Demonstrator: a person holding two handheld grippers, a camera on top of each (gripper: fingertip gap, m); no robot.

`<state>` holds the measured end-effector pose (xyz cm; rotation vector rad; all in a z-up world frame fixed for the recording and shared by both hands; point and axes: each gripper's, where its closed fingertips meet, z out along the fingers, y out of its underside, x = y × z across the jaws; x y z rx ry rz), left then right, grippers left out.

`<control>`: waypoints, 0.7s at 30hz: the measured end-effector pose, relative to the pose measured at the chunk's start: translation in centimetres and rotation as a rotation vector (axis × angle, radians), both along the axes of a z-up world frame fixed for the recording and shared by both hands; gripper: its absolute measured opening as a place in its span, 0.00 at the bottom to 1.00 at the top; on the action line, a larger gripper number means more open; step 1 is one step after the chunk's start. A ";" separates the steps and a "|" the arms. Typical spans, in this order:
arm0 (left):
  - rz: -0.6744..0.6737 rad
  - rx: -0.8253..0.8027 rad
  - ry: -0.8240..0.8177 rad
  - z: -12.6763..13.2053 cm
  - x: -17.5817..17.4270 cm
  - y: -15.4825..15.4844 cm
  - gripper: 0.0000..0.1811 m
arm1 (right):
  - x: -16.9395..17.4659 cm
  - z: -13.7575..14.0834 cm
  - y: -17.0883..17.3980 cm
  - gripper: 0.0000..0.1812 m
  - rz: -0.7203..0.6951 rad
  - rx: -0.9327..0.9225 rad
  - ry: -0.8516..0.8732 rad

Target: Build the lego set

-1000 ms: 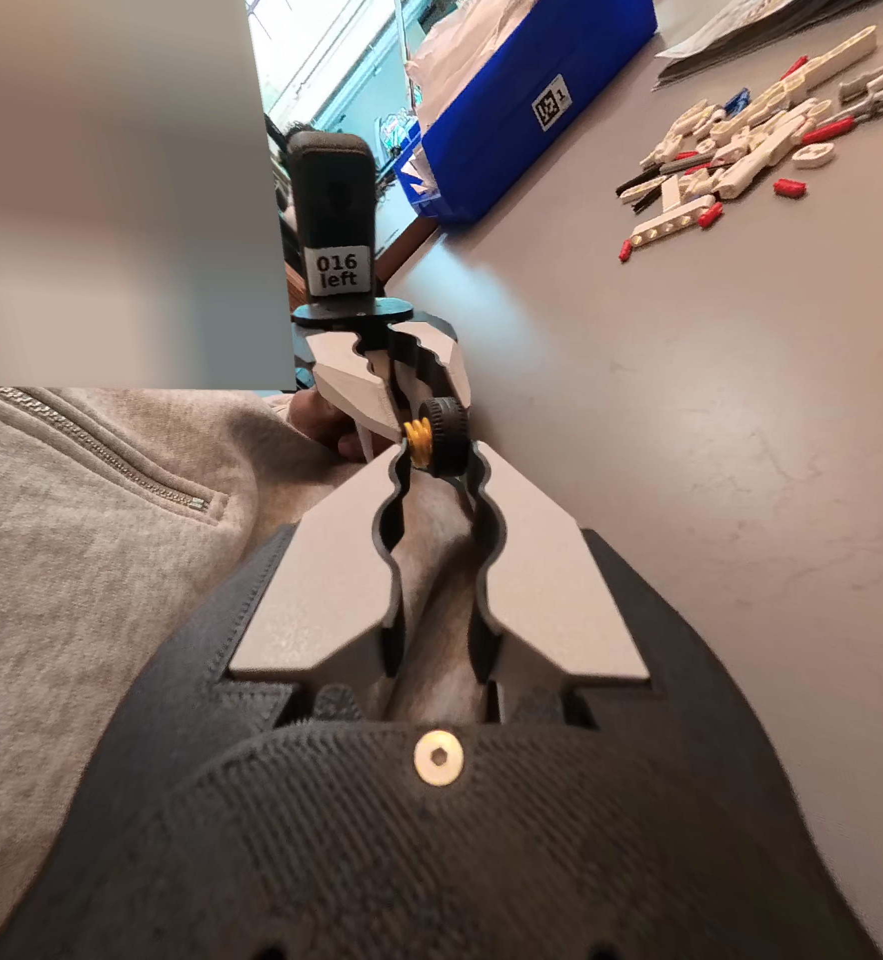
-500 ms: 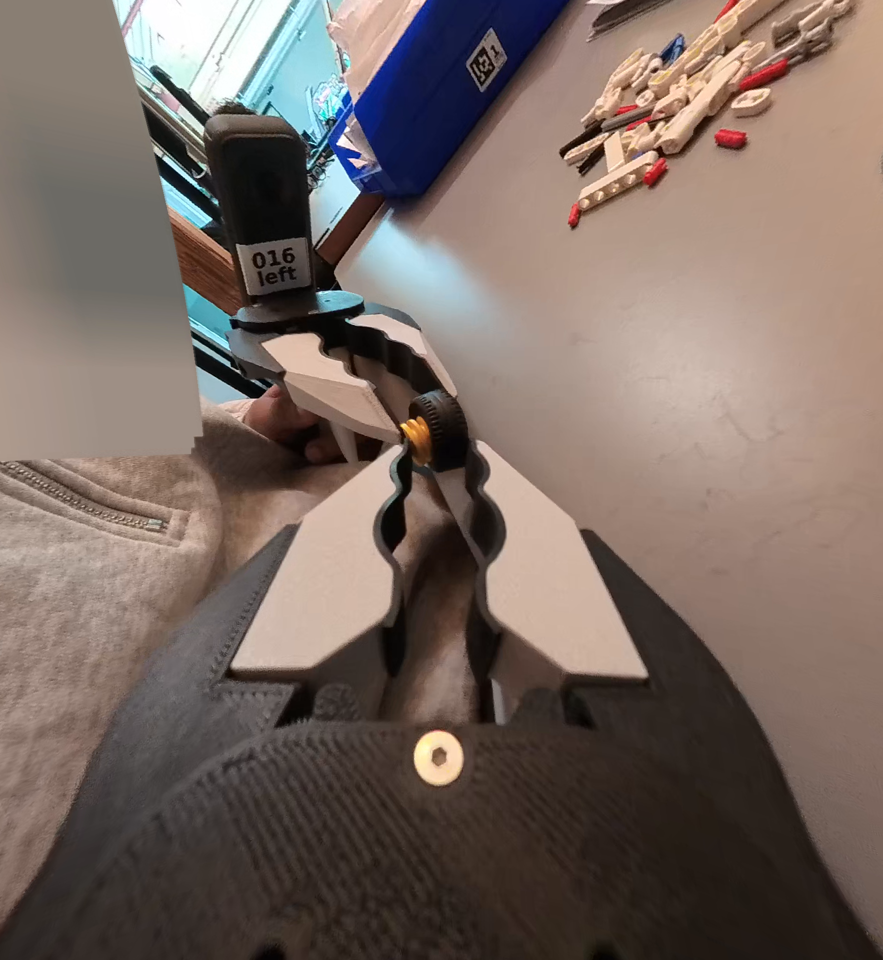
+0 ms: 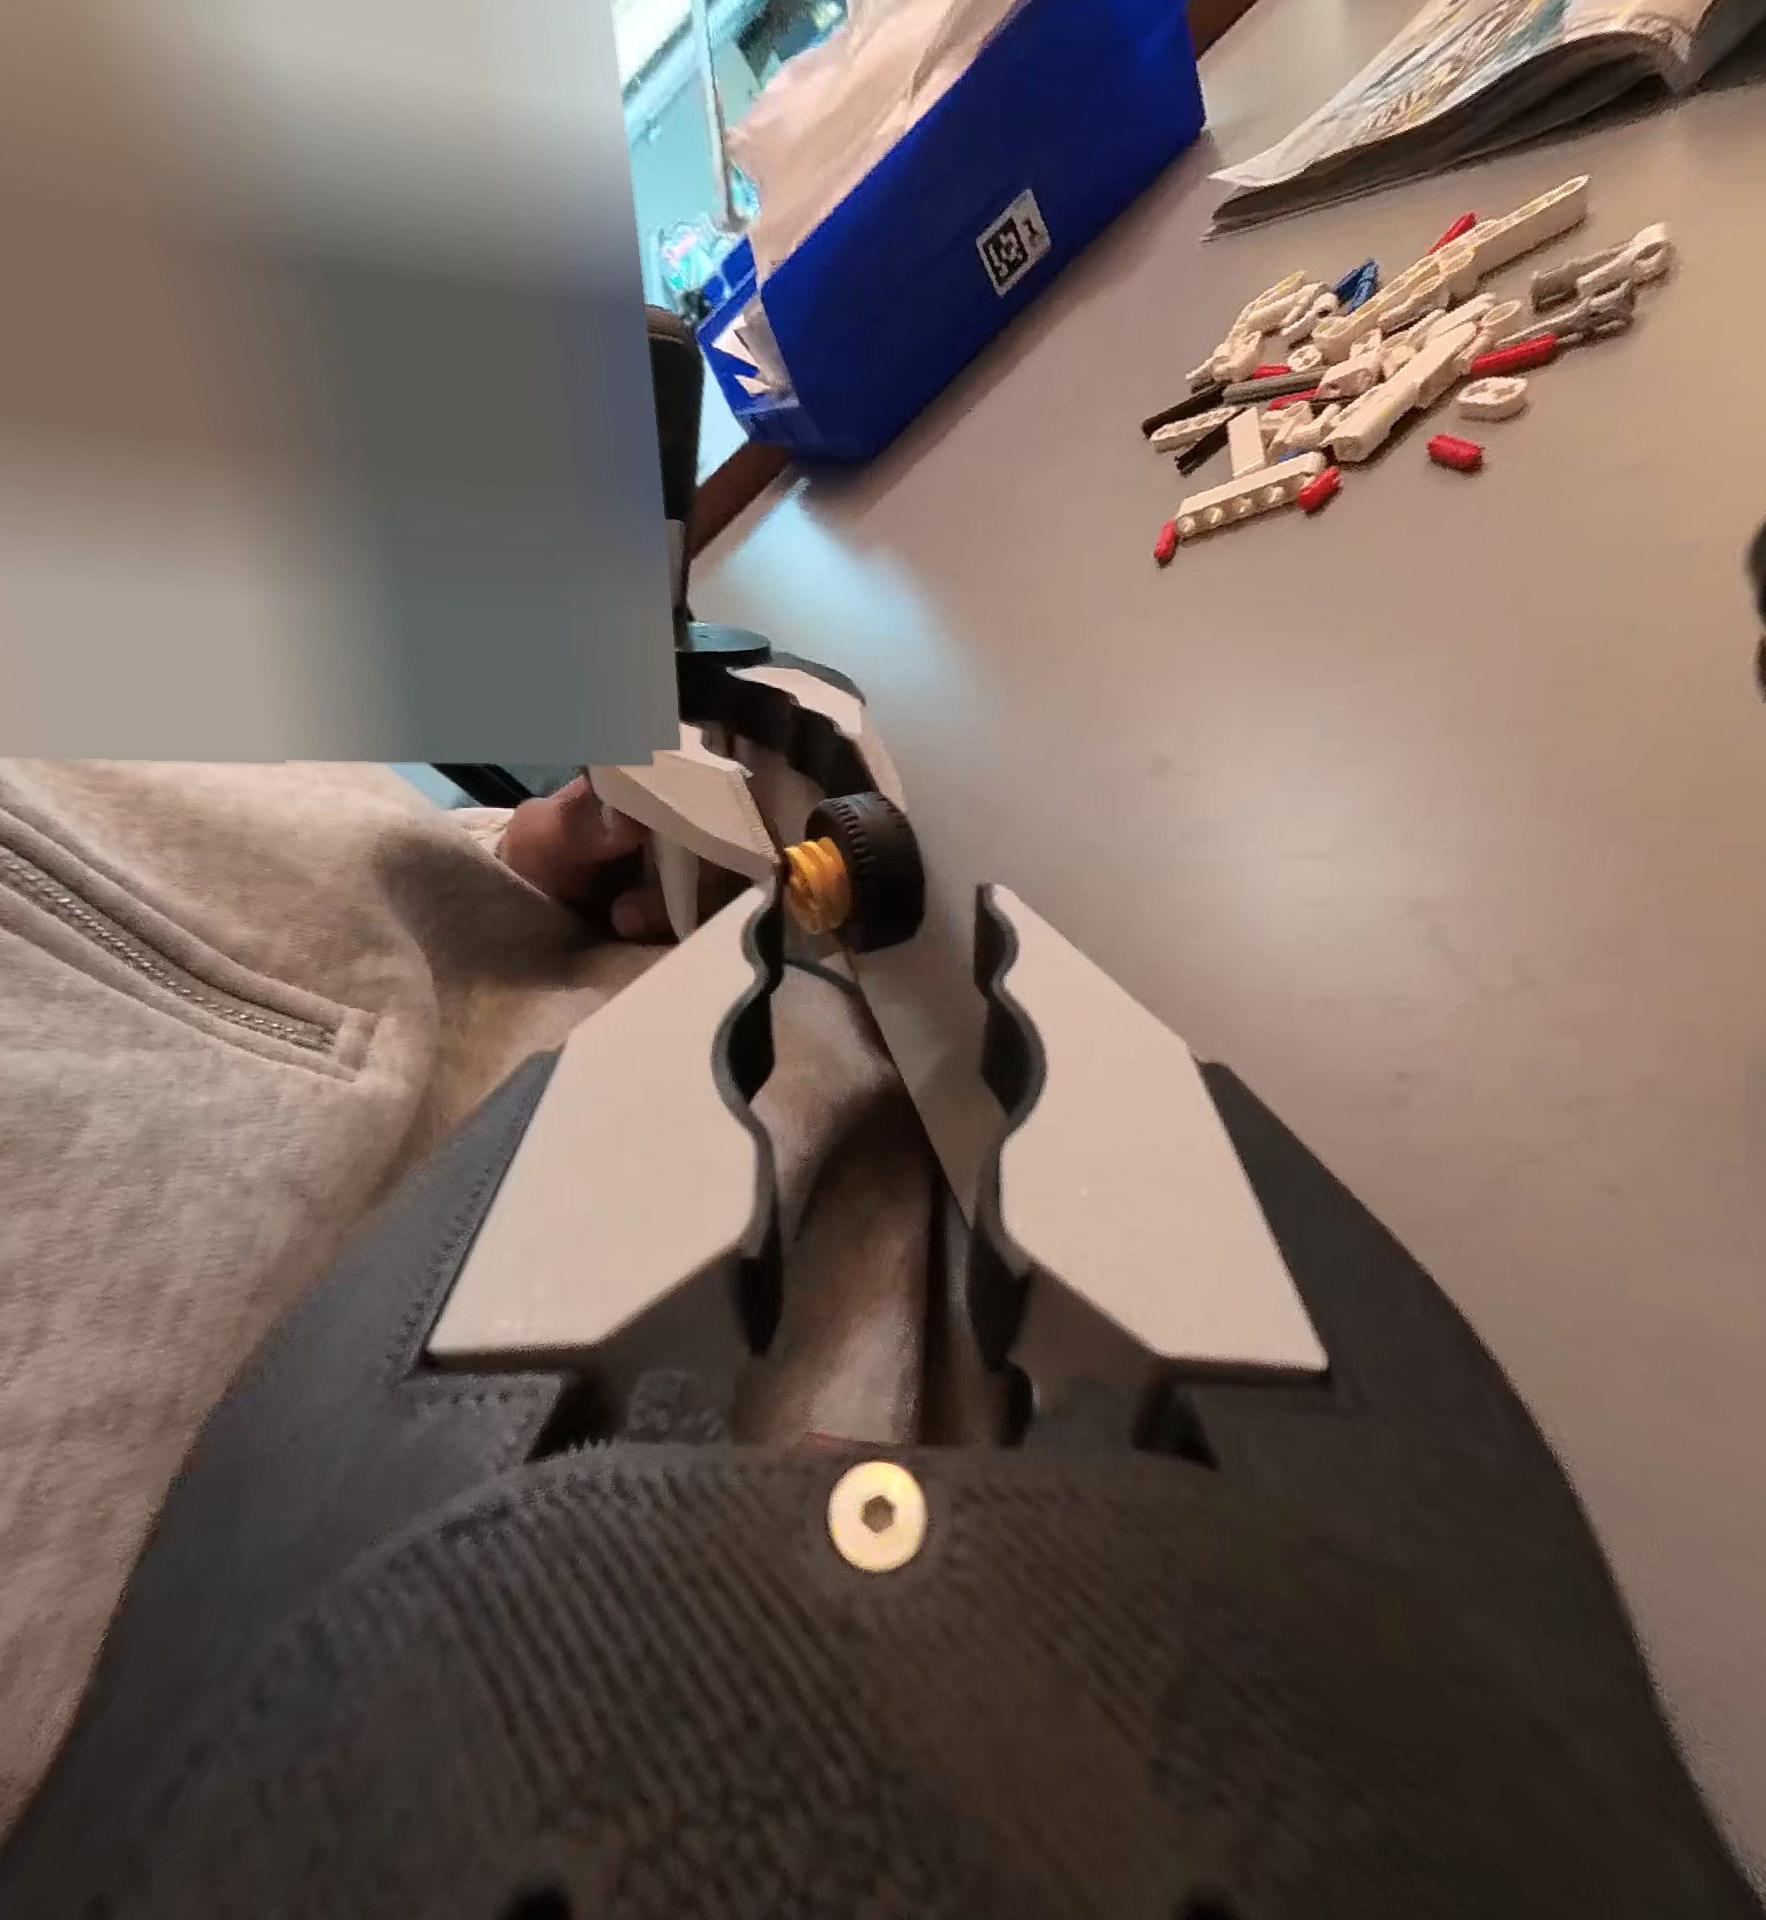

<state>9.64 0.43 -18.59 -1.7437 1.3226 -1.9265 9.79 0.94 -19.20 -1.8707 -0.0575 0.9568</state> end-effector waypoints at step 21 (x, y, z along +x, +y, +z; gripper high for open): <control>-0.238 -0.092 0.060 -0.1 -1.4 -3.1 0.11 | -2.1 0.4 -2.7 0.10 0.192 0.051 -0.052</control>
